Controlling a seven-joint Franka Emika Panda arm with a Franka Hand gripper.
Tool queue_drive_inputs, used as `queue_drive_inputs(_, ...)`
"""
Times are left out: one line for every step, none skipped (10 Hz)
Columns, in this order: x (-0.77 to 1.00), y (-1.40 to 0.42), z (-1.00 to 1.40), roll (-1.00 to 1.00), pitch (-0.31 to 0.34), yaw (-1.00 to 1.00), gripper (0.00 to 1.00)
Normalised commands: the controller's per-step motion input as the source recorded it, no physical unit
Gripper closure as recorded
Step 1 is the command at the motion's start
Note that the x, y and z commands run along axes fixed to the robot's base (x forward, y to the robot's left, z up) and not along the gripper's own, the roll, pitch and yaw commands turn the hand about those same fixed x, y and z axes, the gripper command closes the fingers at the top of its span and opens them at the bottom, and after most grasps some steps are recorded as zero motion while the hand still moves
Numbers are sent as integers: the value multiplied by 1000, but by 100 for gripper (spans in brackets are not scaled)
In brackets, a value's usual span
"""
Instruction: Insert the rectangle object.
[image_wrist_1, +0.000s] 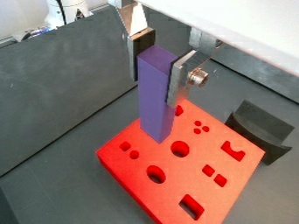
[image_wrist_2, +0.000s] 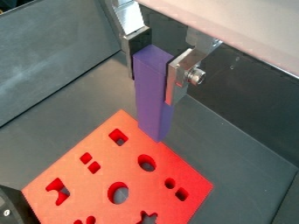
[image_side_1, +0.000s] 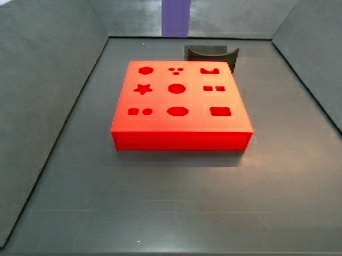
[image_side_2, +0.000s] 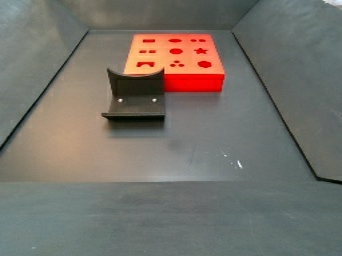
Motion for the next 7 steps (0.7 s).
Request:
queue_drive_inputs(1000, 97, -529, -76, -111, 0, 100)
queue_drive_inputs(1000, 217, -531, -103, -90, 6, 100)
queue_drive_inputs(1000, 166, -520, -87, -100, 0, 100)
queue_drive_inputs(1000, 89, -509, -67, -111, 0, 100)
queue_drive_inputs(1000, 0, -531, -57, -129, 0, 100)
queue_drive_inputs(960, -29, -594, -14, -139, 0, 100)
queue_drive_inputs(900, -77, -617, 0, -129, 0, 100)
